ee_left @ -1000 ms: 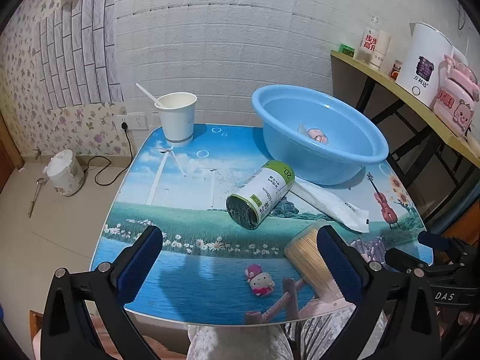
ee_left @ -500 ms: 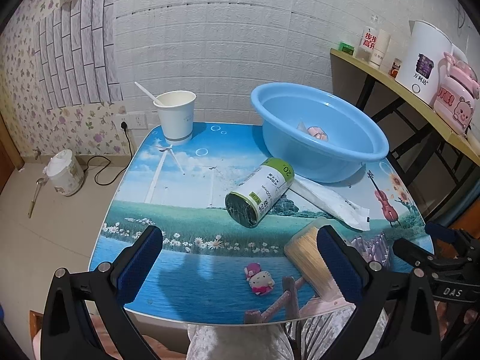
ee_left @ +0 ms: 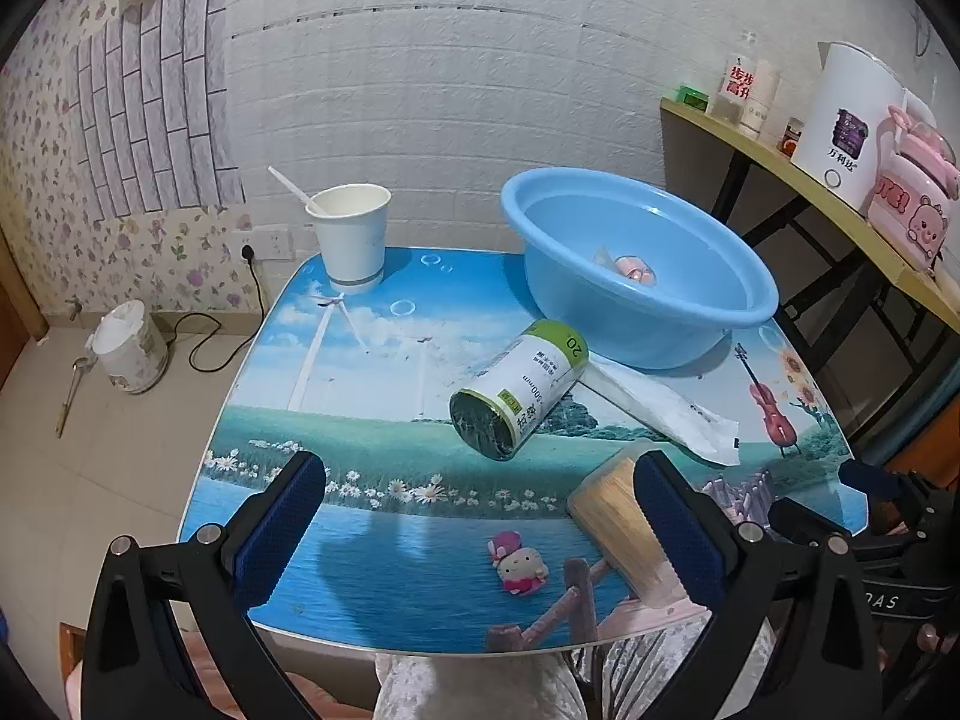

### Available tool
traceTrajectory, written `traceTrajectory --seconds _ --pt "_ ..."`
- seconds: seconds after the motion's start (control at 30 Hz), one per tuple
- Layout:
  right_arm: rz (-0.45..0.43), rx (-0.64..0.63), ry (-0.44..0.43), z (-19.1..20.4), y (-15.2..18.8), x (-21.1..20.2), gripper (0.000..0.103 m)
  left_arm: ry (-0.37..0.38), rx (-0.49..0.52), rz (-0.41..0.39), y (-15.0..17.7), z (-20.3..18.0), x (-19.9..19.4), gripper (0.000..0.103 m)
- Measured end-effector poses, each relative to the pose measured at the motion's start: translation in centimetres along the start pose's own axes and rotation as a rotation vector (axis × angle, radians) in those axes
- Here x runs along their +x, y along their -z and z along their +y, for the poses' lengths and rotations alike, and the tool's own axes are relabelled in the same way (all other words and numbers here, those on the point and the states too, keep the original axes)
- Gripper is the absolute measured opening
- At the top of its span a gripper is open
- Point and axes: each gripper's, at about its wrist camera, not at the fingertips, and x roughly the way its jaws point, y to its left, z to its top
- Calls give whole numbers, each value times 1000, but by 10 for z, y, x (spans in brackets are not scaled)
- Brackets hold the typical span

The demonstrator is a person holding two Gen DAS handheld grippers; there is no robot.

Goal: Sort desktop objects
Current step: 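Move the right gripper to the toothpick box while the left gripper approaches the pink figurine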

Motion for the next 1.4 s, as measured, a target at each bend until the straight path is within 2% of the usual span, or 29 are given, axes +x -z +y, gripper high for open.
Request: traceTrajectory --seconds 0.13,0.27,0.47,0.7,0.83,1.07,1.17,1.23,1.4 --pt "-36 5 -5 0 0 -4 102 -1 -1 4 1 1 2 103" --pt "-16 -25 10 4 -2 0 102 -3 -3 8 2 3 4 103" --pt "-5 10 -67 -2 -1 4 101 -7 -9 22 6 7 10 103" --pt "-5 -2 -50 2 0 8 99 -6 -15 42 13 11 18 103" --pt "-4 -5 -48 2 0 10 99 -3 -3 70 25 6 24 103" --pt "-23 -80 -107 20 2 7 99 -27 4 121 51 8 38 103" --pt "-14 -112 -134 31 5 9 97 -33 -7 124 55 10 41 101" --pt "5 -129 -157 37 7 13 90 -33 -8 118 55 11 43 94" --pt "21 -161 -162 49 12 19 90 -3 -25 134 55 11 49 84"
